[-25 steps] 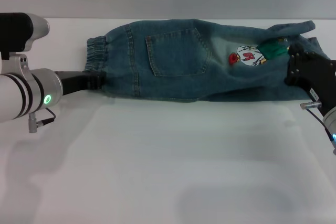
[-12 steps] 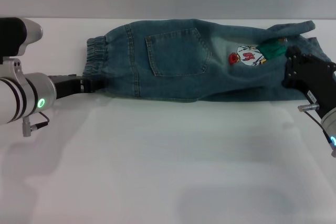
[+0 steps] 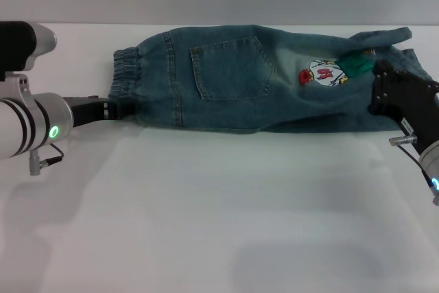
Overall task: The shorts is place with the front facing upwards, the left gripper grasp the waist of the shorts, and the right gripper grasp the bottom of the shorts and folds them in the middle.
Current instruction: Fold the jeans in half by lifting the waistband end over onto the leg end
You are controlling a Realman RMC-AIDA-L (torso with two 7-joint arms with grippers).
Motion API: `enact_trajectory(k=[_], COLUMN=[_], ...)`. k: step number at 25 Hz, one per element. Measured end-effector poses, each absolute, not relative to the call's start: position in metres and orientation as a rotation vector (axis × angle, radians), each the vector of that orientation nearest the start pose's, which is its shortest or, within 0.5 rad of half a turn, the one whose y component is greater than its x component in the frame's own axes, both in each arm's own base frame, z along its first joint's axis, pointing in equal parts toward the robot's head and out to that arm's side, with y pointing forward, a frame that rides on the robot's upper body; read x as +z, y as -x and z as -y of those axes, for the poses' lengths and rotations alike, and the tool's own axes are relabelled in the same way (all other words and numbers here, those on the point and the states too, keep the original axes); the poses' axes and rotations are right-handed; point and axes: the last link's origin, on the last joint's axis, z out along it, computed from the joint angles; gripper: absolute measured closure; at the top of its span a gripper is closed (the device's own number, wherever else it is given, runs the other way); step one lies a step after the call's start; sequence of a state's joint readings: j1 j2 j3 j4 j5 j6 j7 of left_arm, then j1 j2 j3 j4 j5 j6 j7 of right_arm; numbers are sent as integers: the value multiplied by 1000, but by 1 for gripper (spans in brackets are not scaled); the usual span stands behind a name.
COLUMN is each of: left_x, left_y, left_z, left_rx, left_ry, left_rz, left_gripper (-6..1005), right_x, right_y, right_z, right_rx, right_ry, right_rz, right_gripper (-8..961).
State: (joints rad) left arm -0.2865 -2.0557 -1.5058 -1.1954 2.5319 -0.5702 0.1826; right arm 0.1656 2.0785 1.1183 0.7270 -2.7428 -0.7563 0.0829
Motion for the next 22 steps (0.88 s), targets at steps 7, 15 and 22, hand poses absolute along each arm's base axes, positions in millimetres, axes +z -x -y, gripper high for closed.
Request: enact_trajectory(k=[7, 15, 22], left_x=[-30, -31, -34], left_y=[264, 264, 262], left_z=[-375, -376, -379], left_rx=[-125, -125, -124], left_ry=[1981, 1979, 1986], left_rz=[1193, 1193, 1188], left_gripper=[206, 219, 231], right_x=[-45, -45, -45], right_y=[-286, -285, -285], right_z=[-317, -318, -318], right_rx=[700, 702, 703], right_ry=[1735, 1735, 1735], right_rz=[-629, -629, -629], right_gripper=[954, 954, 955])
